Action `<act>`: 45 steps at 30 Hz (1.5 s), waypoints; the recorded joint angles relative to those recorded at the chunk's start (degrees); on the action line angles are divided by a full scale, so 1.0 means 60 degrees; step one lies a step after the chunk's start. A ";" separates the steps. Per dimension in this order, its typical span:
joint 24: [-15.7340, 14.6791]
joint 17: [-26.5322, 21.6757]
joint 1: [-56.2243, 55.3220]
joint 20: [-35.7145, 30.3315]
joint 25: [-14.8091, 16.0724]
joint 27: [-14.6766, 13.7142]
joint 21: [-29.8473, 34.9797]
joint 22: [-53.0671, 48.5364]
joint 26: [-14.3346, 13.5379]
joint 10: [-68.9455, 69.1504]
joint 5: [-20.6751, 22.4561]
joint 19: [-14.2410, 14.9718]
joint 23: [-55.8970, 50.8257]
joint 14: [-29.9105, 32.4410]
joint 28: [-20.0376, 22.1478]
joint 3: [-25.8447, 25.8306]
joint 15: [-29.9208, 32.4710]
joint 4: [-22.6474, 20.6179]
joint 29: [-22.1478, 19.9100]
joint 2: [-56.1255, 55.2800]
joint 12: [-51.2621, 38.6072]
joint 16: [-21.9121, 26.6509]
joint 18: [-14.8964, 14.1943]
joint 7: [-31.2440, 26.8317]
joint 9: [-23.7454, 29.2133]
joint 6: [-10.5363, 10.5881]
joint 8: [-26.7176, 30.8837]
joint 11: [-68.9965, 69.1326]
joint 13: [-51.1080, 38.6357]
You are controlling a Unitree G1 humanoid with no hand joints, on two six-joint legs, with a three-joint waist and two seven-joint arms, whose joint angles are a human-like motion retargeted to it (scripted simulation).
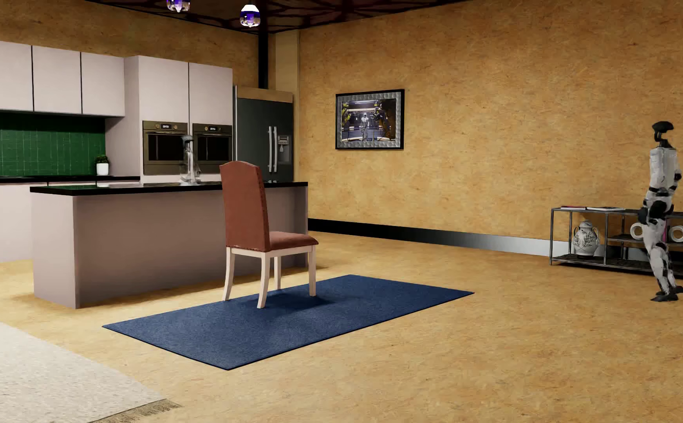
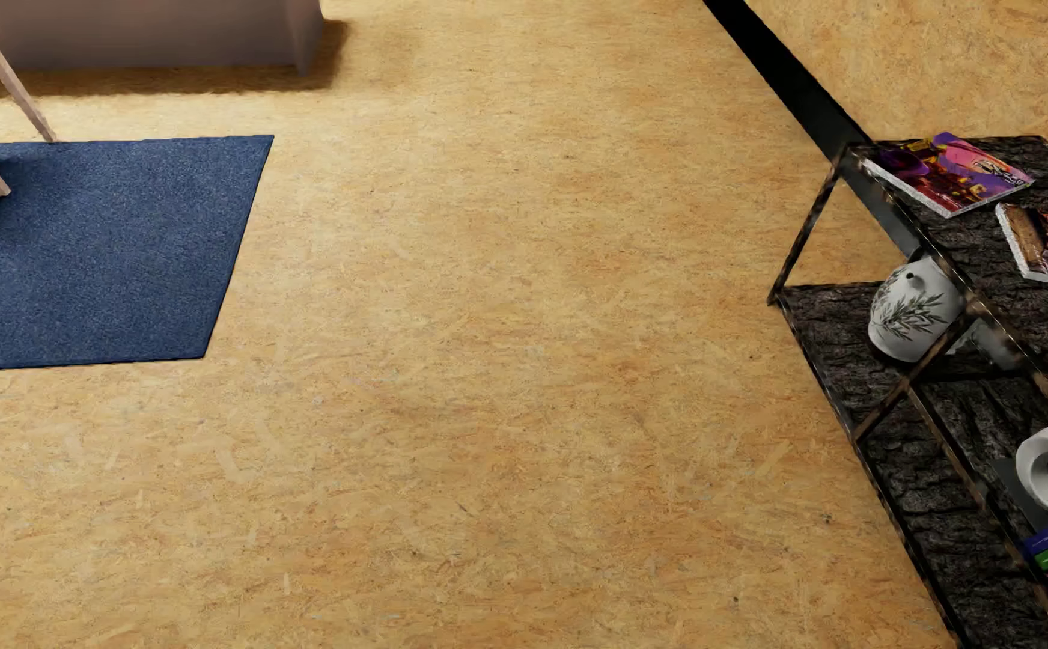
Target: Walk around the counter
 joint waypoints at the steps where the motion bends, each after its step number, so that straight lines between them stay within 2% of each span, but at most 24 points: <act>1: 0.0000 -0.0024 -0.0029 -0.0057 0.0000 0.0000 0.0040 -0.0007 0.0000 0.0938 0.0008 0.0000 -0.0106 -0.0350 0.0000 -0.0017 0.0094 -0.0028 0.0000 0.0010 0.0042 0.0026 0.0000 0.0000 0.0022 -0.0034 0.0000 0.0068 0.0037; 3: 0.0000 -0.0071 -0.0398 0.0015 0.0000 0.0000 0.0110 -0.0012 0.0000 0.2753 0.0095 0.0000 -0.0312 -0.2315 0.0000 0.0301 0.0144 -0.0140 0.0000 -0.0031 0.0172 0.0076 0.0000 0.0000 0.0005 -0.0084 0.0000 0.0247 0.0096; 8: 0.0000 -0.0370 -0.3355 0.0452 0.0000 0.0000 -0.0239 -0.0421 0.0000 0.7251 0.0239 0.0000 -0.1480 -0.2622 0.0000 0.1240 -0.0951 0.0139 0.0000 0.1172 0.0475 0.0040 0.0000 0.0000 0.0849 0.0103 0.0000 0.0259 -0.0198; 10: 0.0000 -0.0183 -0.4353 0.0495 0.0000 0.0000 -0.0549 -0.0347 0.0000 0.6769 -0.0117 0.0000 -0.1668 -0.2347 0.0000 0.2014 -0.1659 0.0153 0.0000 0.1689 0.0744 0.0152 0.0000 0.0000 0.0815 -0.0180 0.0000 -0.0073 -0.0427; 13: 0.0000 -0.0385 -0.5576 0.0253 0.0000 0.0000 -0.0242 0.0145 0.0000 0.5275 -0.0258 0.0000 -0.2094 -0.1105 0.0000 0.2306 -0.3048 0.0416 0.0000 0.2888 0.0904 0.0190 0.0000 0.0000 0.1011 -0.0210 0.0000 -0.0479 -0.0862; 16: 0.0000 -0.0395 -0.6289 -0.0032 0.0000 0.0000 -0.0045 0.0606 0.0000 0.4168 -0.0385 0.0000 -0.1995 -0.0939 0.0000 0.2658 -0.3437 0.0607 0.0000 0.3827 0.0928 0.0154 0.0000 0.0000 0.1021 -0.0172 0.0000 -0.0549 -0.1246; 18: 0.0000 -0.0332 -0.6562 0.0064 0.0000 0.0000 -0.0165 0.0826 0.0000 0.4867 -0.0642 0.0000 -0.1579 -0.1177 0.0000 0.2974 -0.2912 0.0623 0.0000 0.4300 0.1044 0.0143 0.0000 0.0000 0.0922 -0.0238 0.0000 -0.0412 -0.1176; 19: 0.0000 -0.0260 -0.6625 0.0114 0.0000 0.0000 0.0022 0.0948 0.0000 0.5452 -0.0771 0.0000 -0.1361 -0.1254 0.0000 0.3151 -0.2154 0.0592 0.0000 0.4290 0.1040 0.0161 0.0000 0.0000 0.0846 -0.0345 0.0000 -0.0045 -0.1010; 21: 0.0000 -0.0143 -0.6228 -0.0085 0.0000 0.0000 0.0427 0.1229 0.0000 0.6396 -0.1108 0.0000 -0.0556 -0.1805 0.0000 0.3079 0.0543 0.0218 0.0000 0.3780 0.0927 0.0164 0.0000 0.0000 0.0802 -0.0567 0.0000 0.1828 -0.0680; 22: 0.0000 -0.0119 -0.5767 -0.0083 0.0000 0.0000 0.0537 0.1220 0.0000 0.6507 -0.1128 0.0000 -0.0165 -0.2174 0.0000 0.2840 0.1955 0.0041 0.0000 0.3052 0.0848 0.0120 0.0000 0.0000 0.0796 -0.0463 0.0000 0.3493 -0.0506; 23: 0.0000 -0.0155 -0.5170 -0.0038 0.0000 0.0000 0.0627 0.1023 0.0000 0.6424 -0.1147 0.0000 0.0074 -0.2492 0.0000 0.2561 0.2684 -0.0146 0.0000 0.2065 0.0777 0.0081 0.0000 0.0000 0.0867 -0.0375 0.0000 0.5486 -0.0360; 25: 0.0000 -0.0190 -0.3673 0.0004 0.0000 0.0000 0.0410 0.0390 0.0000 0.5864 -0.1093 0.0000 0.0122 -0.2952 0.0000 0.1664 0.2440 -0.0441 0.0000 0.0043 0.0584 0.0049 0.0000 0.0000 0.1058 -0.0158 0.0000 0.8249 0.0087; 26: 0.0000 -0.0186 -0.2847 0.0050 0.0000 0.0000 0.0347 0.0053 0.0000 0.5329 -0.0955 0.0000 0.0131 -0.3009 0.0000 0.1157 0.2326 -0.0431 0.0000 -0.0970 0.0442 0.0061 0.0000 0.0000 0.1099 0.0019 0.0000 0.8348 0.0265; 30: 0.0000 -0.0350 0.0536 0.0435 0.0000 0.0000 0.0384 -0.1380 0.0000 0.3004 -0.0792 0.0000 0.0109 -0.3141 0.0000 -0.0727 0.3536 -0.0281 0.0000 -0.3510 0.0114 0.0305 0.0000 0.0000 0.1154 0.0445 0.0000 0.2625 0.0751; 33: 0.0000 -0.0408 0.2094 0.0552 0.0000 0.0000 0.0310 -0.1907 0.0000 0.2669 -0.1080 0.0000 -0.0012 -0.3714 0.0000 -0.1481 -0.0149 -0.0111 0.0000 -0.4387 -0.0399 0.0535 0.0000 0.0000 0.0991 0.0542 0.0000 0.0382 0.0916; 34: 0.0000 -0.0392 0.2359 0.0669 0.0000 0.0000 0.0261 -0.1848 0.0000 0.2870 -0.1151 0.0000 0.0033 -0.3580 0.0000 -0.1721 0.0587 -0.0037 0.0000 -0.4584 -0.0498 0.0507 0.0000 0.0000 0.0994 0.0584 0.0000 0.0611 0.0945; 35: 0.0000 -0.0370 0.2581 0.0824 0.0000 0.0000 0.0311 -0.1683 0.0000 0.3310 -0.1009 0.0000 0.0117 -0.3082 0.0000 -0.1963 0.2309 0.0157 0.0000 -0.4926 -0.0413 0.0450 0.0000 0.0000 0.0982 0.0651 0.0000 0.0962 0.0988; 36: 0.0000 -0.0322 0.2394 0.0971 0.0000 0.0000 0.0316 -0.1446 0.0000 0.4127 -0.0832 0.0000 0.0269 -0.1973 0.0000 -0.1980 0.3692 0.0432 0.0000 -0.5135 -0.0308 0.0328 0.0000 0.0000 0.0874 0.0842 0.0000 0.1744 0.0968; 37: 0.0000 -0.0292 0.2019 0.0947 0.0000 0.0000 0.0424 -0.1085 0.0000 0.5441 -0.0459 0.0000 0.0487 -0.0505 0.0000 -0.1691 0.4128 0.0673 0.0000 -0.4975 -0.0155 0.0202 0.0000 0.0000 0.0774 0.1028 0.0000 0.2341 0.0936; 38: 0.0000 -0.0249 0.1241 0.0767 0.0000 0.0000 0.0544 -0.0803 0.0000 0.7212 -0.0076 0.0000 0.0618 0.0587 0.0000 -0.1316 0.3964 0.0777 0.0000 -0.4556 0.0026 0.0200 0.0000 0.0000 0.0687 0.1040 0.0000 0.2636 0.0830; 39: 0.0000 -0.0159 0.0176 0.0651 0.0000 0.0000 0.0300 -0.0731 0.0000 0.9047 0.0308 0.0000 0.0695 0.0579 0.0000 -0.0962 0.3526 0.0973 0.0000 -0.3964 0.0219 0.0207 0.0000 0.0000 0.0626 0.1076 0.0000 0.2637 0.0727; 41: 0.0000 -0.0146 -0.1598 0.0512 0.0000 0.0000 -0.0087 -0.0569 0.0000 1.0750 0.0502 0.0000 0.0592 -0.1511 0.0000 -0.0051 0.2107 0.0869 0.0000 -0.1919 0.0502 0.0192 0.0000 0.0000 0.0764 0.0839 0.0000 0.1842 0.0416; 43: 0.0000 -0.0368 -0.3145 0.0518 0.0000 0.0000 -0.0131 -0.0395 0.0000 0.9643 0.0244 0.0000 -0.0054 -0.2240 0.0000 0.1157 0.0659 0.0646 0.0000 0.0002 0.0769 0.0236 0.0000 0.0000 0.0791 0.0356 0.0000 0.0884 0.0082; 45: 0.0000 -0.0676 -0.4102 0.0603 0.0000 0.0000 -0.0303 -0.0388 0.0000 0.6905 -0.0142 0.0000 -0.1071 -0.1984 0.0000 0.2034 -0.0856 0.0683 0.0000 0.1851 0.0988 0.0341 0.0000 0.0000 0.0897 0.0092 0.0000 -0.0007 -0.0224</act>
